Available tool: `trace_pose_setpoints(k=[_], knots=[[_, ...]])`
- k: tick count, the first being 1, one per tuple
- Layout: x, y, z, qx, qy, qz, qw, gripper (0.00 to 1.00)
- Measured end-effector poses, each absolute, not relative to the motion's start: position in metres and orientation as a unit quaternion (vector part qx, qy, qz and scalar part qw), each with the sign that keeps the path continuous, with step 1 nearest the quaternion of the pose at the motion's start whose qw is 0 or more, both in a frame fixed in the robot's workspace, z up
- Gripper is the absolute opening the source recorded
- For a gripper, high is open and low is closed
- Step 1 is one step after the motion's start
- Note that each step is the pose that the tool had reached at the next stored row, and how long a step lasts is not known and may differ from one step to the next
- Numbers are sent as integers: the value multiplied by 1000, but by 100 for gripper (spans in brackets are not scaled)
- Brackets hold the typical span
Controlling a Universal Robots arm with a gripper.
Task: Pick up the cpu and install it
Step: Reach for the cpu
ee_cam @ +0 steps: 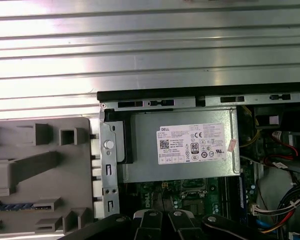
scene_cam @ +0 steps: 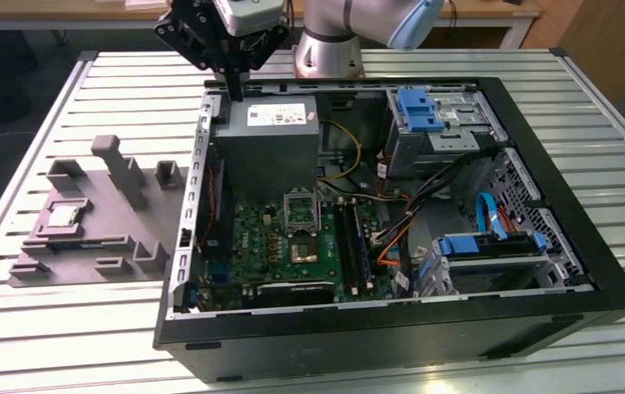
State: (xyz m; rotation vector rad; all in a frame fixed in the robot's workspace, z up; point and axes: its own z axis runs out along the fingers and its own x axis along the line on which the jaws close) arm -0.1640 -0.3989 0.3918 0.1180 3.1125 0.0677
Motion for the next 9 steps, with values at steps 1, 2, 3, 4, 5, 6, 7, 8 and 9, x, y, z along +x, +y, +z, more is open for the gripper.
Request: trace_pose_setpoints(k=[1,2,3,4,5,6,7,8,9], knots=[[-164,-399,392,38,999,22,13,11],[-164,-399,392,38,999,22,13,11],[-167,-399,392,38,999,22,13,11],[-167,-399,392,38,999,22,13,11],[-167,-399,392,38,999,22,13,11],[-167,-399,392,38,999,22,13,11],[-168,-399,392,38,999,22,13,11],[-168,-399,392,38,999,22,13,11],[-168,-399,392,38,999,22,13,11]])
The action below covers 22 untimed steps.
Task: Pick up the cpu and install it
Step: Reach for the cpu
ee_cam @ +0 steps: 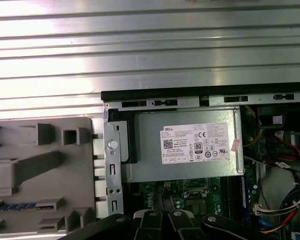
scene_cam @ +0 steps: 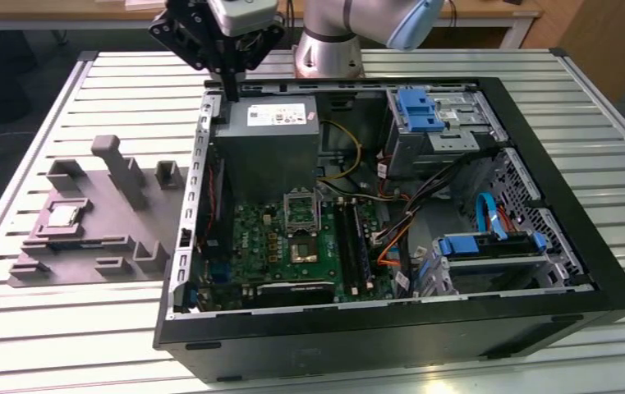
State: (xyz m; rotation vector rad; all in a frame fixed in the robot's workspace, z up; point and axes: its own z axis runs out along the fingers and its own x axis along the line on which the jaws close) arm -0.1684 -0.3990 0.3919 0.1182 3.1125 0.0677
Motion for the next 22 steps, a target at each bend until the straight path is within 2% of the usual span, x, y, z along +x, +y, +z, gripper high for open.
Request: trace_pose_setpoints(k=[22], knots=[[-182,-399,392,38,999,22,13,11]])
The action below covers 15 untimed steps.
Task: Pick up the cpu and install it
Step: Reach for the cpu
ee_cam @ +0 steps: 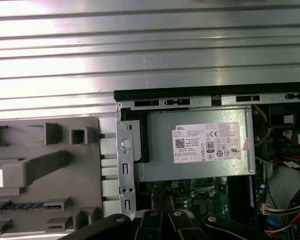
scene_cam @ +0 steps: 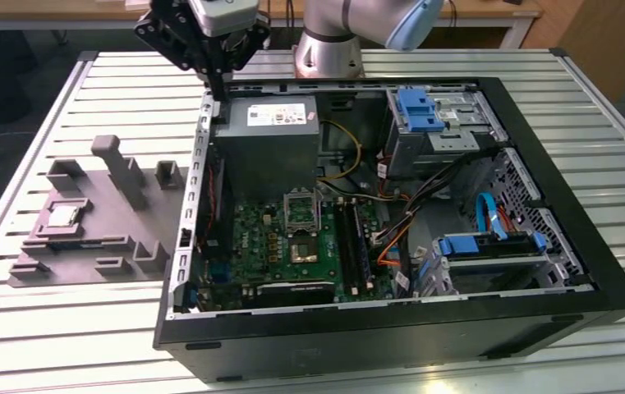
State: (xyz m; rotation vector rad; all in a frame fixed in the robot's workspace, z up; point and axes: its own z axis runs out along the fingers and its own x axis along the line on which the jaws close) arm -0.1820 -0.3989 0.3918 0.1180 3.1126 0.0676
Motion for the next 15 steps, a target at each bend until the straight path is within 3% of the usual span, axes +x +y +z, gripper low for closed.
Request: trace_pose_setpoints(k=[15], knots=[[-185,-399,392,38,999,22,13,11]])
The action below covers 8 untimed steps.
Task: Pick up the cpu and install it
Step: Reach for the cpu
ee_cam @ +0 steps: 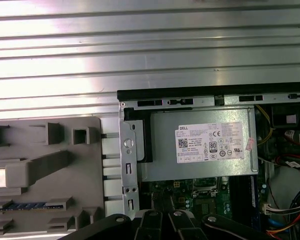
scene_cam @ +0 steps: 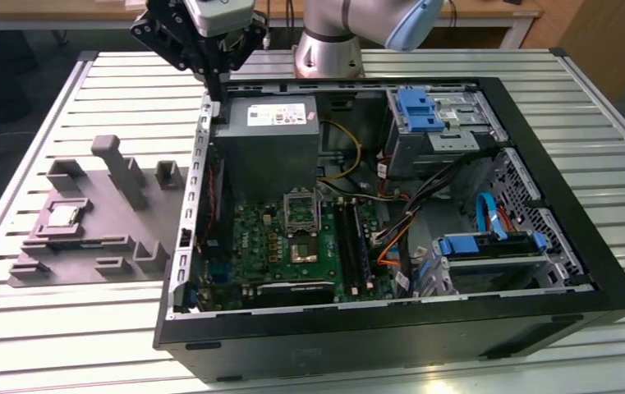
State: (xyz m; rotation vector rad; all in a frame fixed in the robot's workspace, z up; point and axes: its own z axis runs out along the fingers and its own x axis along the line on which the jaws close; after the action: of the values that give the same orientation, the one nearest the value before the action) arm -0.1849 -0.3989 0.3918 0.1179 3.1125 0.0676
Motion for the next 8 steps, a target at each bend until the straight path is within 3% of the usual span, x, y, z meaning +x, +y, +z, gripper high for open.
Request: trace_pose_setpoints(k=[8], knots=[[-188,-399,392,38,999,22,13,11]])
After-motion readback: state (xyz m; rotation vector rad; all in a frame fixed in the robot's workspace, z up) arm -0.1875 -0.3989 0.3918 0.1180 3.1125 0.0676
